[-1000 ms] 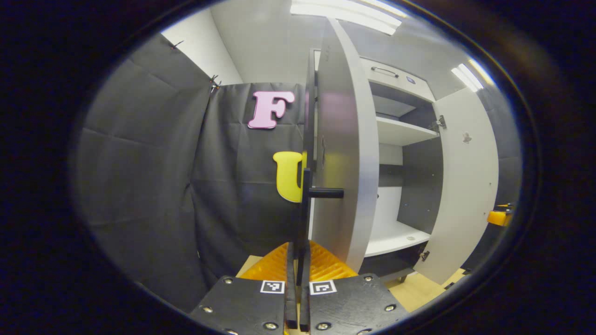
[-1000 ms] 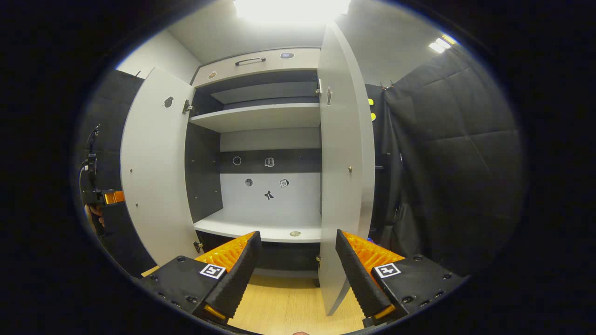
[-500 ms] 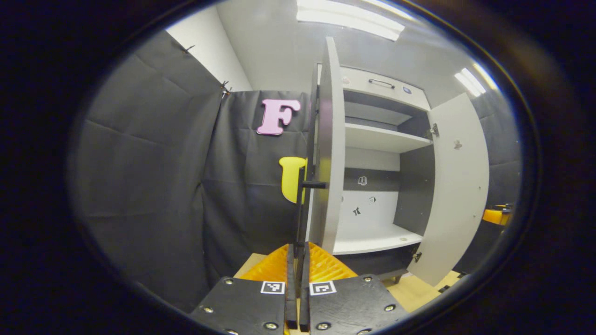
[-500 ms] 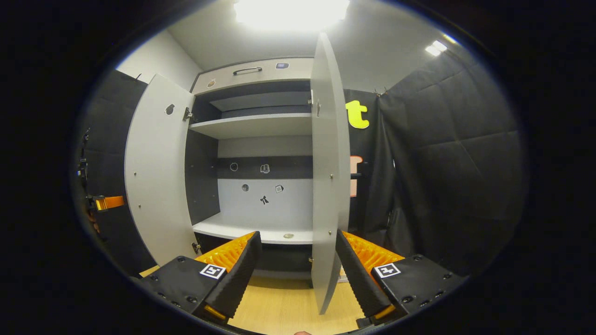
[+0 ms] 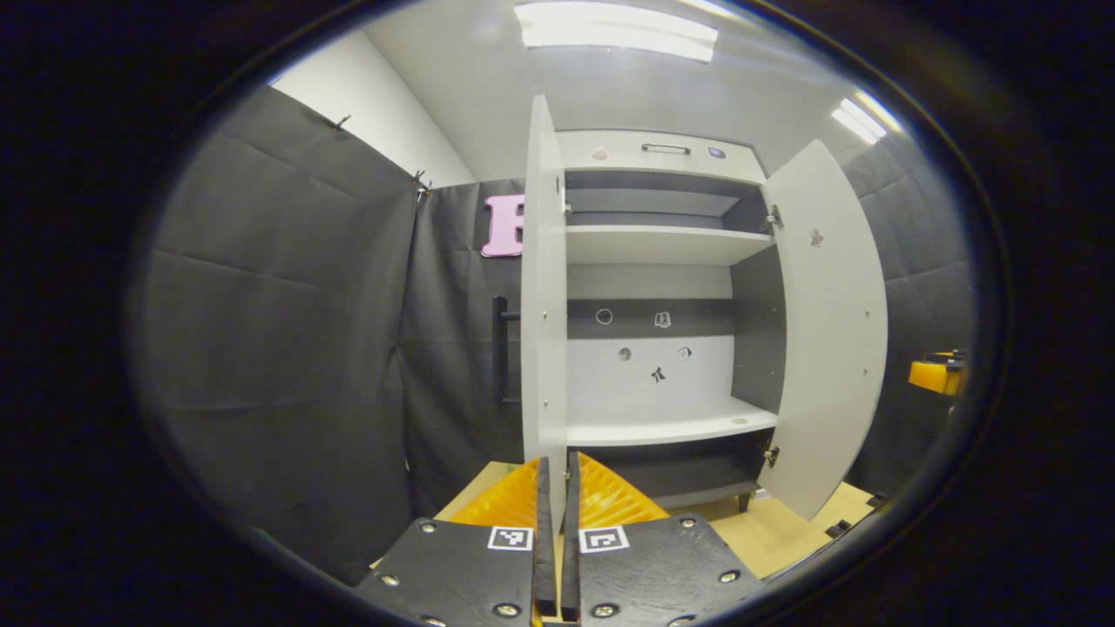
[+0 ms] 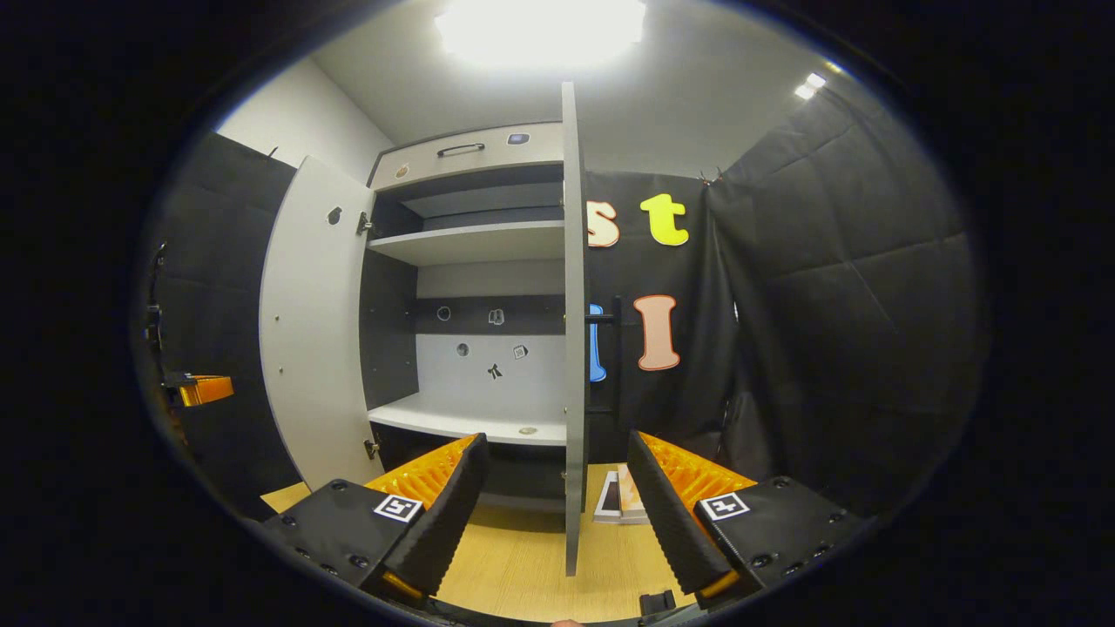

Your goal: Open the right door of the double-door shoe cabinet with the right hand, and open the left door with the left hand.

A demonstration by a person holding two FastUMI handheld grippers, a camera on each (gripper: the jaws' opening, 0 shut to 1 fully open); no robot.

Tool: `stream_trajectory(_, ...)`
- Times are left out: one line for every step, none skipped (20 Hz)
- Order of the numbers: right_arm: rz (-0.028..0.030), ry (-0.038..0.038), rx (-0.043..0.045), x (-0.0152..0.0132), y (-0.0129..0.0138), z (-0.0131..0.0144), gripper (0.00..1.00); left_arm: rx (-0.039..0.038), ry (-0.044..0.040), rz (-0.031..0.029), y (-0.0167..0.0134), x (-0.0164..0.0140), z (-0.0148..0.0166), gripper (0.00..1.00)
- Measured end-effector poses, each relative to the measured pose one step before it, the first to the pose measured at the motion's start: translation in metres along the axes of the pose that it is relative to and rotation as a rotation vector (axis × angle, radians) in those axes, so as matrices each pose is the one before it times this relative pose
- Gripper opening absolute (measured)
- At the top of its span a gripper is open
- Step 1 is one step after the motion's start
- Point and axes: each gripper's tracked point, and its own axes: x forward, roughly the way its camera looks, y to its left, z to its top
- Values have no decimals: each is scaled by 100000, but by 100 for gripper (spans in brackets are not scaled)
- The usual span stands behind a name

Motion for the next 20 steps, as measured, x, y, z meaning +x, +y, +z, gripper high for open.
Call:
stream_trajectory(35, 314, 307, -492, -223, -169, 100, 348, -235, -53, -441, -727, 65, 4)
stream_trajectory(176, -18, 348, -554, -10, -70, 100, 658, -378, 90, -243, -755, 224, 4)
stream_trajectory(60, -346, 304, -401, -26, 112, 100, 790, -314, 269, -47, -393, -71, 4)
stream_trajectory(220, -10, 192, -457, 31, -52, 100, 748, -321, 812, 150, -471, -24, 4)
stream_trajectory(-114, 146, 246, -313, 46, 6, 100, 372, -59, -200, -305, 106, 258, 4)
stream_trajectory(-316, -171, 33, -467, 53, -29, 100, -45, -235, -425, -99, -114, 129, 4)
stream_trajectory(-1148, -541, -189, -300, -106, 154, 100, -83, -451, -136, 150, -92, 3, 4)
stream_trajectory(-1247, -444, -267, -298, -140, -4, 100, -3, -72, 246, 241, -178, -45, 4)
stream_trajectory(-927, -80, 29, -156, 20, -33, 100, 83, -53, 707, 190, -243, -251, 4)
stream_trajectory(-672, -34, 447, -195, 140, -63, 100, 39, 54, 144, 318, -452, -151, 4)
stream_trajectory(-556, 18, 775, -178, 202, 0, 100, 124, -82, -182, 263, -189, -129, 4)
stream_trajectory(-289, -118, 822, -162, 232, 65, 100, 219, -65, -39, 451, -373, -155, 4)
stream_trajectory(-410, -304, 642, -92, 123, 132, 100, 524, -551, 315, 425, 65, -108, 9)
stream_trajectory(-296, -404, 489, -162, 122, 180, 100, 549, -603, 501, 570, -38, 51, 21)
stream_trajectory(-377, -624, 199, -103, 8, 205, 100, 269, -245, 748, 298, -206, -176, 27)
stream_trajectory(-485, -698, -59, -33, 223, 149, 100, -126, 3, 781, 322, 118, -136, 36)
stream_trajectory(-543, -644, -144, 83, 56, 215, 100, -549, 137, 393, 339, -38, 1, 36)
stream_trajectory(-371, -371, -149, -69, 48, 131, 100, -593, 112, -552, -108, 76, -83, 54)
stream_trajectory(-320, -401, -53, 41, 95, 155, 100, -83, -53, 370, 275, -75, 21, 72)
stream_trajectory(-114, -105, -19, 51, 130, 17, 100, 887, -444, 1721, 721, -44, 91, 90)
